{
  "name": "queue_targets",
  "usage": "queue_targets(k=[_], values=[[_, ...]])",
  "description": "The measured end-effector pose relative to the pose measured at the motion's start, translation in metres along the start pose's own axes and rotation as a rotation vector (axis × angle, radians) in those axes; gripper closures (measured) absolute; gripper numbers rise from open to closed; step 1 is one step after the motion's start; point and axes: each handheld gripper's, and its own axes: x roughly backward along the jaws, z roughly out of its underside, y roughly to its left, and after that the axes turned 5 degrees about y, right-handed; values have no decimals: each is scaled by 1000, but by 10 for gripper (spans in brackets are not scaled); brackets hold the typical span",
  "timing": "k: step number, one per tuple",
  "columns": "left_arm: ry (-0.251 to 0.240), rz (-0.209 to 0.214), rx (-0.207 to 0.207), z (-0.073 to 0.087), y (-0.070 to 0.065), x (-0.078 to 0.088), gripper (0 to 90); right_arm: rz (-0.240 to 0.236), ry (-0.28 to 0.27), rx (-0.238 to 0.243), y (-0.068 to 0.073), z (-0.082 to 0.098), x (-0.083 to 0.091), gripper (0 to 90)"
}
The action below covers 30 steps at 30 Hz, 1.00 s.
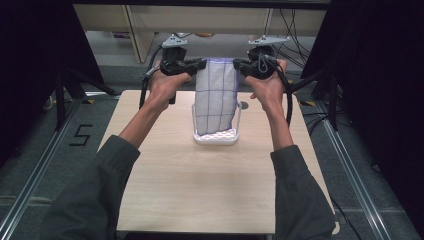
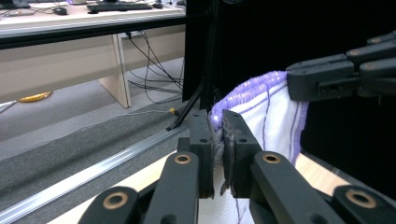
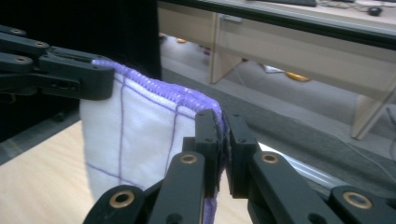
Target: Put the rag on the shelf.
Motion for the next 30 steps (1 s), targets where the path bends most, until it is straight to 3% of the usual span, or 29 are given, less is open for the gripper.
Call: queue_targets(k=[7,11,12,17,20,22,28,30], values=[[16,-2,76,9,19,-22,829,-3,22,-54,-12,-4,-28,862],[31,1,86,13,24,-33,828,23,59,-58,-19,3,-43,861],[39,-1,88,14,26,-36,827,27,68,-78,-19,4,-46,862],[66,-13,105,20,36,-49,827,46,96,-55,-23,8,-61,861],[91,-20,104,28,42,-60,826,53,118,-79,-23,12,-71,860],[105,-26,112,32,43,-64,825,64,138,-69,-23,14,-77,860],[163,-31,117,48,47,-78,825,91,223,-55,-23,24,-94,856],[181,-32,125,54,47,-80,825,95,275,-49,-22,27,-98,852]])
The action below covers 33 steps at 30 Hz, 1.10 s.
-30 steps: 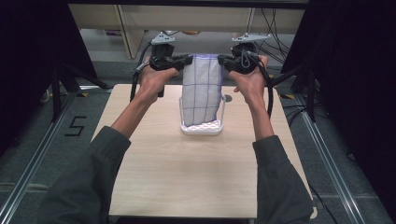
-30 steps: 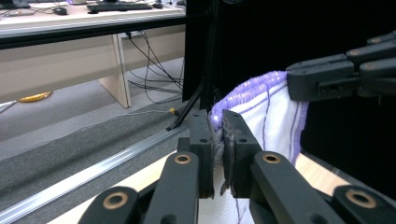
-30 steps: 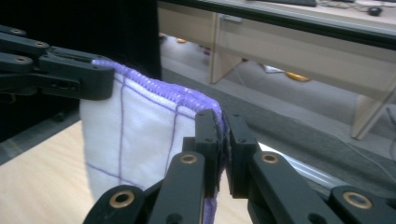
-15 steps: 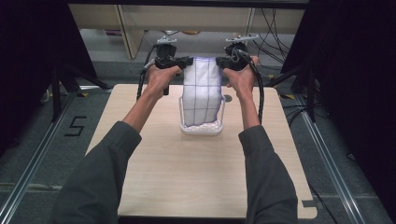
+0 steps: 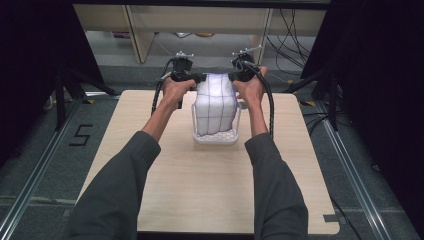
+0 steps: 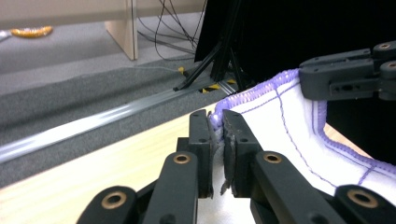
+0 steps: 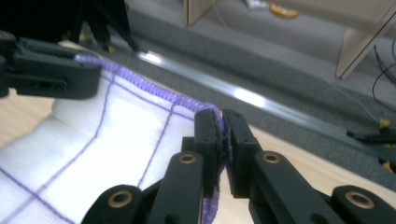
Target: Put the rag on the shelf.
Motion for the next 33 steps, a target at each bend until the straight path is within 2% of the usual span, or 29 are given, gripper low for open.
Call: queue_targets(k=[2,4,6,10,12,14,16,17,20,21,25,27,30,31,33], values=[[33,2,-12,4,1,-2,824,-2,28,-2,-1,2,-5,851],[42,-1,-3,8,1,-6,824,-11,50,8,-2,6,-11,851],[79,-3,-19,11,1,-9,823,-18,73,1,-2,10,-15,850],[106,-5,-17,12,-1,-11,818,-17,100,3,-3,15,-22,841],[117,-4,-6,13,1,-10,803,-23,102,-24,-3,16,-22,807],[119,0,4,13,2,-9,749,-15,104,-23,-5,17,-23,758],[115,12,24,14,4,-6,676,-4,100,-36,-7,18,-22,673],[107,12,34,13,6,-3,644,5,93,-47,-8,18,-21,668],[103,16,31,12,10,6,611,-2,74,-66,-11,18,-14,613],[99,6,29,12,11,9,600,0,71,-65,-12,17,-11,606],[98,16,25,14,18,24,571,-10,41,-75,-17,19,0,566],[95,15,34,17,22,33,553,-6,37,-60,-19,21,5,554],[80,23,42,22,28,48,521,-10,15,-67,-21,24,13,532],[80,21,40,23,30,52,503,-21,1,-79,-20,25,16,521],[81,27,37,27,34,60,491,-30,-2,-75,-20,27,21,499]])
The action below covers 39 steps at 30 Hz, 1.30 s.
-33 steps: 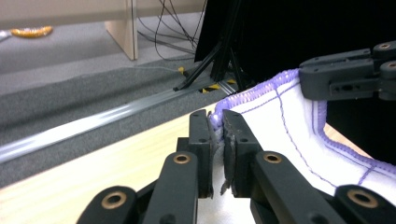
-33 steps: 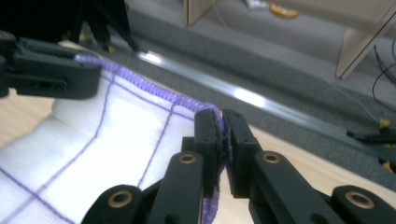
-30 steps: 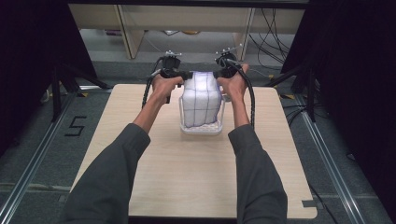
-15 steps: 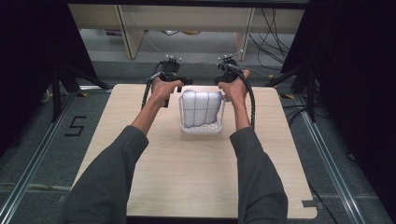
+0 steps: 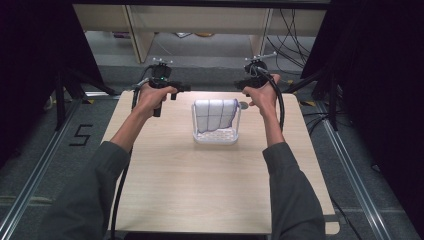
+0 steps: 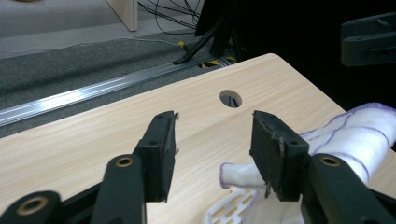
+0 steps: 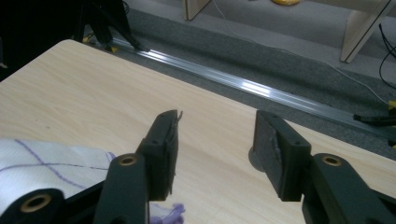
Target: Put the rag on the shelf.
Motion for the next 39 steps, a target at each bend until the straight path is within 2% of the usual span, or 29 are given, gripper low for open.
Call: queue_targets(k=[6,7,8,11,14,18,19,20,21,22,29,32,35,37,38,39], values=[[-11,19,16,14,1,18,430,-24,-21,26,8,8,19,437],[-19,48,16,18,-2,22,426,-29,-22,24,10,9,21,431],[-21,57,6,19,-4,25,426,-43,-40,38,12,11,24,429],[-15,47,-49,27,-12,31,416,-53,-59,67,18,14,31,427],[-6,61,-45,32,-12,33,405,-71,-65,80,26,18,38,426],[-19,72,-46,39,-16,37,401,-85,-73,116,33,24,44,418],[-17,69,-49,41,-17,38,394,-86,-69,97,35,26,46,416],[-20,64,-55,43,-18,39,388,-86,-76,127,34,27,46,415],[-23,73,-62,46,-20,40,385,-87,-68,102,36,28,48,415],[-26,76,-62,47,-21,40,380,-94,-78,99,38,31,49,414],[-42,95,-75,55,-32,45,365,-114,-83,105,42,42,53,402],[-41,105,-97,58,-36,47,362,-124,-95,107,45,45,55,398],[-45,106,-93,62,-40,49,359,-124,-95,118,46,48,58,396],[-43,104,-106,63,-42,50,353,-139,-108,129,48,50,58,394],[-44,110,-106,64,-42,51,352,-141,-106,117,50,51,60,393],[-49,118,-101,66,-43,52,352,-137,-110,124,50,52,60,392]])
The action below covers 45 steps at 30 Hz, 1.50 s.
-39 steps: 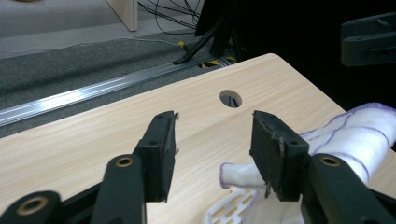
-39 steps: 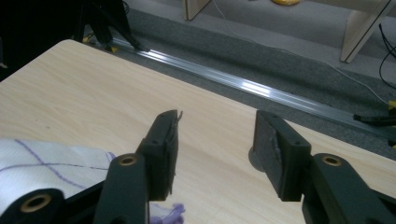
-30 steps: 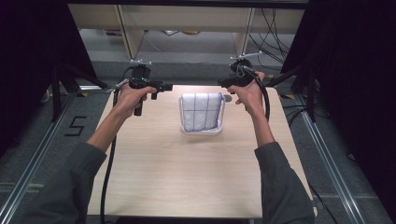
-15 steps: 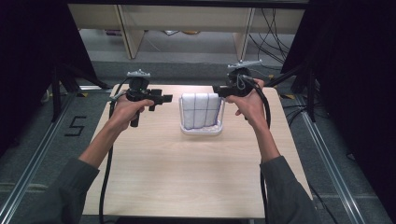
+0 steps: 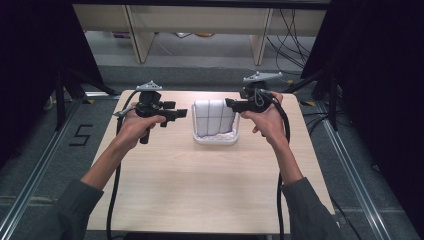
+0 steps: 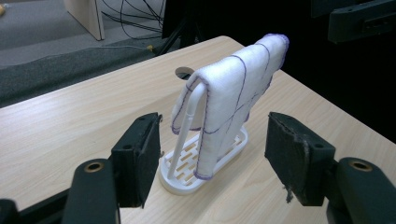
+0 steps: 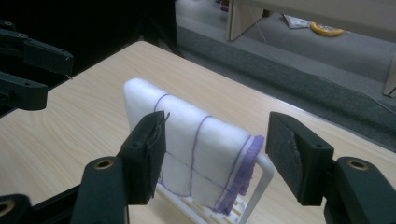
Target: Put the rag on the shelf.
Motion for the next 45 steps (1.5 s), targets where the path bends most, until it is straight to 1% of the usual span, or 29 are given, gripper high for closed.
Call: queue_targets(k=[1,3,4,5,7,8,9,10,11,12,15,17,19,20,21,24,26,28,29,31,32,36,37,39,40,41,42,43,45], values=[[-2,3,-2,1,-1,1,352,-13,-2,-12,1,2,1,389],[-6,2,-7,4,-3,3,351,-16,-8,-5,2,5,1,382],[-4,13,-11,6,-4,4,347,-14,0,-19,4,6,2,381],[-6,26,-8,8,-4,5,344,-15,-5,-7,2,8,2,380],[-2,39,1,12,-6,6,333,-20,-12,-23,3,12,3,373],[-3,41,3,13,-7,6,331,-30,-15,-20,4,13,3,370],[-3,49,-1,16,-8,7,327,-24,-12,-23,5,14,3,362],[-6,54,-1,18,-9,7,323,-32,-23,-6,6,15,2,354],[-3,57,3,20,-11,7,317,-33,-22,-30,8,17,3,353],[1,64,3,22,-12,7,308,-46,-26,-34,10,19,3,349],[-4,75,-5,29,-17,9,292,-48,-28,-11,13,24,3,342],[0,87,-9,34,-19,10,283,-63,-34,-32,15,27,2,340],[-1,85,-11,37,-21,10,275,-71,-24,-38,17,31,2,337],[-1,87,-12,39,-22,11,273,-70,-33,-14,16,33,1,337],[0,90,-11,42,-23,12,270,-69,-31,-38,18,34,2,335],[-2,93,-15,47,-25,15,261,-79,-40,-34,20,40,4,330],[0,88,-17,51,-26,17,255,-85,-52,-16,20,43,4,329],[-16,84,-18,54,-27,18,255,-76,-42,-33,23,46,6,326],[-25,77,-16,56,-27,20,255,-80,-48,-21,23,48,5,324],[-25,72,-21,59,-27,21,253,-91,-52,-33,24,53,4,324],[-30,81,-14,61,-27,22,252,-86,-49,-24,23,54,5,323],[-20,87,-20,70,-30,22,243,-109,-54,-47,25,62,6,322],[-17,92,-21,72,-30,22,242,-108,-57,-30,25,64,5,322],[-19,98,-26,77,-31,22,237,-110,-51,-48,27,68,6,322],[-23,101,-23,80,-32,22,236,-116,-49,-45,27,70,4,321],[-25,104,-28,81,-32,23,235,-103,-51,-22,26,71,4,322],[-20,100,-27,83,-32,23,235,-109,-51,-48,28,72,4,321],[-17,97,-31,84,-32,23,233,-111,-47,-32,28,73,3,321],[-22,80,-33,88,-33,24,232,-110,-42,-52,30,75,2,319]])
